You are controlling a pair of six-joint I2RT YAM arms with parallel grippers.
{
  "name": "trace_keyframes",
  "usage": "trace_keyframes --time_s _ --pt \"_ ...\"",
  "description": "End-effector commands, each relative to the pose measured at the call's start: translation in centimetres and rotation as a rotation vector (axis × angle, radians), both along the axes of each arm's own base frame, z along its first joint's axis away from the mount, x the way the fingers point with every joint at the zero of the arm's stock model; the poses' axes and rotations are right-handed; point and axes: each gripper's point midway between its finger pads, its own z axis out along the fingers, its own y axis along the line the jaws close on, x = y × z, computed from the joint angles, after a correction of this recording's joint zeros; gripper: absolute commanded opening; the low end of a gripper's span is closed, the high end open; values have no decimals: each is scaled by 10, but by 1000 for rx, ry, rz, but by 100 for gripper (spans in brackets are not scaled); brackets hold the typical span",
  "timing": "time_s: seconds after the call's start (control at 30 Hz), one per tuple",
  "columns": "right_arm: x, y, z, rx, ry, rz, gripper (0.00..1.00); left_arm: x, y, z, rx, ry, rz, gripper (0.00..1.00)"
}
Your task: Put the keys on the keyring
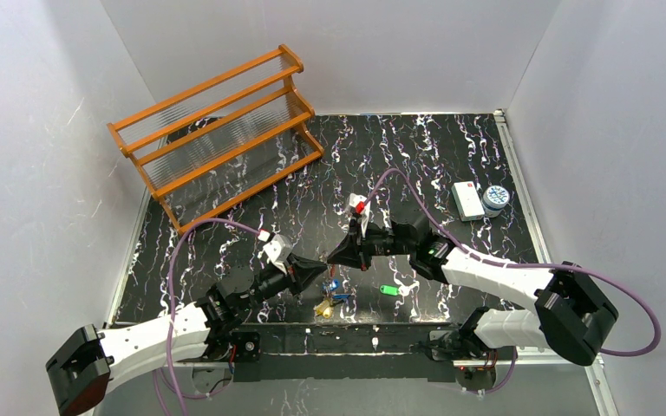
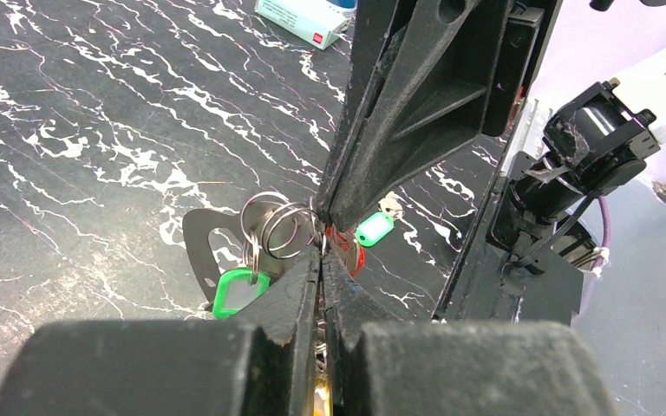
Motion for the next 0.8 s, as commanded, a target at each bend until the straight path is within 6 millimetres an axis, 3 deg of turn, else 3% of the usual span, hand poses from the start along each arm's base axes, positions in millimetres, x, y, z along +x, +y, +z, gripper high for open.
trace_keyframes --time_s 0.0,0.77 --pt "6 3 7 33 -58 -26 1 2 -1 15 -56 -26 10 0" --pt "20 -13 -13 -15 -39 -178 1 0 -1 25 -105 -35 4 0"
